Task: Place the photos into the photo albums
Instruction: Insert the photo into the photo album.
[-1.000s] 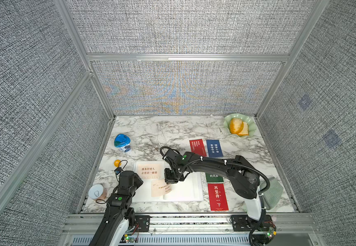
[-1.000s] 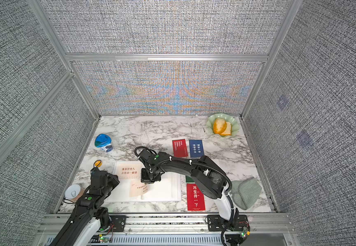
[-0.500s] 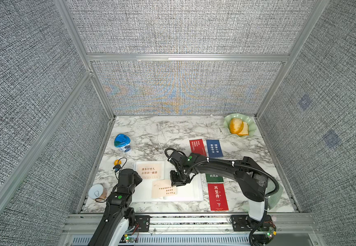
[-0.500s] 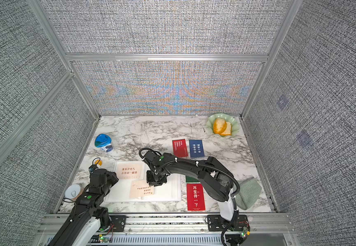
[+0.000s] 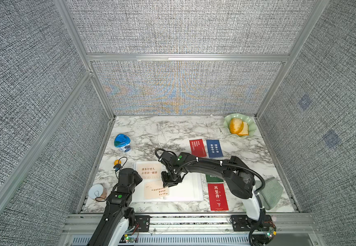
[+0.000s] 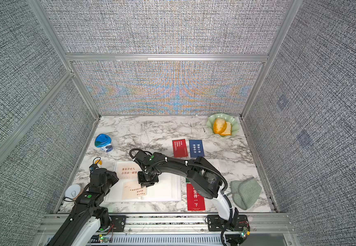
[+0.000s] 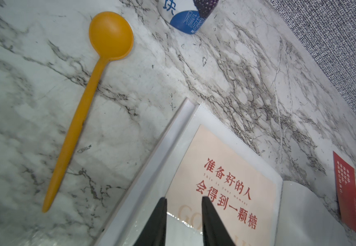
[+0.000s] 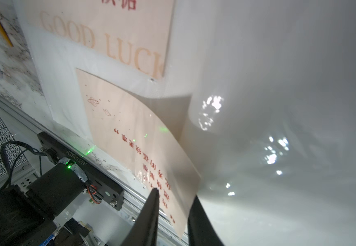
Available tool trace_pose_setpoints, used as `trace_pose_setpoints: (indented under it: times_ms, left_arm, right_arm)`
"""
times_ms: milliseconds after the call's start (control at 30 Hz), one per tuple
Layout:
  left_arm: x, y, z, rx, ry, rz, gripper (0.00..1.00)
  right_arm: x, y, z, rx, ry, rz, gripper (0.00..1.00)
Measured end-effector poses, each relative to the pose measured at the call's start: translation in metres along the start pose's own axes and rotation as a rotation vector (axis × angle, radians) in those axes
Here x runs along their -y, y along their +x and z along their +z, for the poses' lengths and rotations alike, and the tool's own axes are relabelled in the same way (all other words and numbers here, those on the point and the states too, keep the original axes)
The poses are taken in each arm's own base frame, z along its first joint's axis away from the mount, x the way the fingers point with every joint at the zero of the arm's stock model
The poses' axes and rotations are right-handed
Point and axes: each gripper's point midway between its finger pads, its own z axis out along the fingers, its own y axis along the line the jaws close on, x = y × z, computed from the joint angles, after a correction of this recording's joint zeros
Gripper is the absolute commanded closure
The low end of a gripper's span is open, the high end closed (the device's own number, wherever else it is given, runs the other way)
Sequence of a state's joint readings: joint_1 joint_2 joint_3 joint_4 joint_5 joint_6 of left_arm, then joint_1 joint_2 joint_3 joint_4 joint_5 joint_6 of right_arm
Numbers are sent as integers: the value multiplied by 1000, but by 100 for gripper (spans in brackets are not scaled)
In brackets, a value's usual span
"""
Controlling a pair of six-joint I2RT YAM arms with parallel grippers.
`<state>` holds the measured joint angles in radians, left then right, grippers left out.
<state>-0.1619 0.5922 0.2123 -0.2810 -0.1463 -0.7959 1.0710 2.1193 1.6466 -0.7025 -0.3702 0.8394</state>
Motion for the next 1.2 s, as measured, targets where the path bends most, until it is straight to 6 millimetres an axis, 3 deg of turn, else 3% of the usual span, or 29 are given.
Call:
trace_pose_setpoints:
  times_ms: [133, 400, 733, 867, 967, 1200]
  left_arm:
    - [3, -4, -2, 9, 9, 2, 69]
    - [5, -5, -3, 16, 15, 3, 69]
    - [3, 0, 0, -14, 3, 7, 69]
    - [10, -8, -2, -7, 15, 6, 67]
    - [17, -14, -4, 1, 23, 11, 66]
    - [33, -19, 0, -40, 47, 35, 62]
  right_arm:
    - [-13, -7, 9, -16, -48, -15, 74]
    - [-25, -3, 25, -78, -124, -25, 74]
    - [-24, 10, 33, -136, -207, -25, 71]
    - [-23, 10, 20, -114, -212, -27, 64]
    - [-28, 3, -2, -56, -220, -55, 57]
    - [-16, -7, -34, 54, -184, -90, 56]
